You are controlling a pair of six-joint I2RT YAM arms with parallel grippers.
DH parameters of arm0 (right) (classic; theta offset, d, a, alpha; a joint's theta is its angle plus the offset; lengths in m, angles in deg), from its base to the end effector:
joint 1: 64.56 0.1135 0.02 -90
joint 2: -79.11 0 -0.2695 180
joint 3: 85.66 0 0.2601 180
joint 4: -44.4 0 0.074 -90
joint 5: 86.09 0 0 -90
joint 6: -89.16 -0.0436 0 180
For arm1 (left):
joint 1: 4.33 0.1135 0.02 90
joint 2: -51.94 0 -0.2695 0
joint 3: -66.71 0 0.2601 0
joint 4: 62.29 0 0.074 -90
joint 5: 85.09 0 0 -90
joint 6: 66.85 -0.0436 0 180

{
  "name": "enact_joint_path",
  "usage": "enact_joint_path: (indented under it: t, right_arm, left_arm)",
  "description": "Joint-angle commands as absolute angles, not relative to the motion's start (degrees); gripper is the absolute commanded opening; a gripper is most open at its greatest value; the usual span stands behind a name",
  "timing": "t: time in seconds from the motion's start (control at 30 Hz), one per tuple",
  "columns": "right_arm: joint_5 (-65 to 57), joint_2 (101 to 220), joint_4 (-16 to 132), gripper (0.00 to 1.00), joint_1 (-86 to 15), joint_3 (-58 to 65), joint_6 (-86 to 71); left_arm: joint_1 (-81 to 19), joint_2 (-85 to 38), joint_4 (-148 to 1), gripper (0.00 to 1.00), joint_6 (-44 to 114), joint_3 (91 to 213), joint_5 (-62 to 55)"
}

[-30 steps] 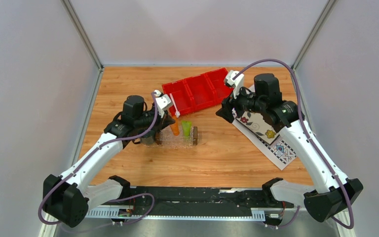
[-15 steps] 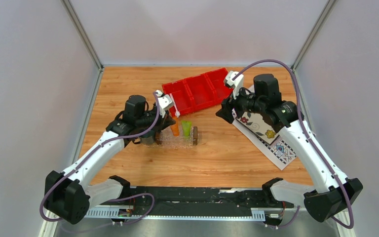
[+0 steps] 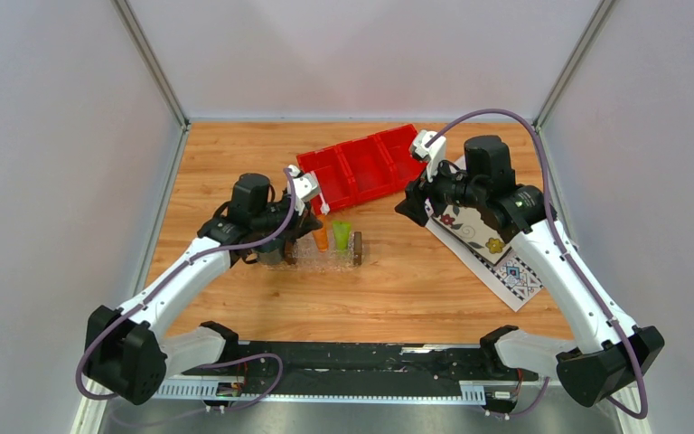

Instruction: Prepare toiletry sets of a toothbrush and toothpaste on the tray

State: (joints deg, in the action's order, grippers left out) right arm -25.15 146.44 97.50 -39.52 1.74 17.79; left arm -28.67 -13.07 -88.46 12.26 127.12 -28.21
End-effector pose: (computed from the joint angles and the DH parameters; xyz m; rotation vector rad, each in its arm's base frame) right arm 0.2215 0.1269 0.3903 -1.0577 1.8439 0.6086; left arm 0.2274 -0.1290 0.2804 0.9592 1.8656 -0.7485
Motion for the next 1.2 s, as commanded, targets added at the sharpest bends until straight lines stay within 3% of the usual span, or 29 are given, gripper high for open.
enact_joint_path:
  t: [0.0, 1.17]
  right_arm:
    - [-26.06, 146.43, 95.44, 0.73, -39.77, 2.12, 17.35]
    - [-26.15, 147.31, 95.35, 0.73, -39.77, 1.86, 17.70]
  left_arm:
    - [-28.50, -14.06, -85.03, 0.00, 10.67, 127.25, -30.77]
    - [-28.50, -18.46, -81.87, 0.00, 7.95, 124.61, -32.53]
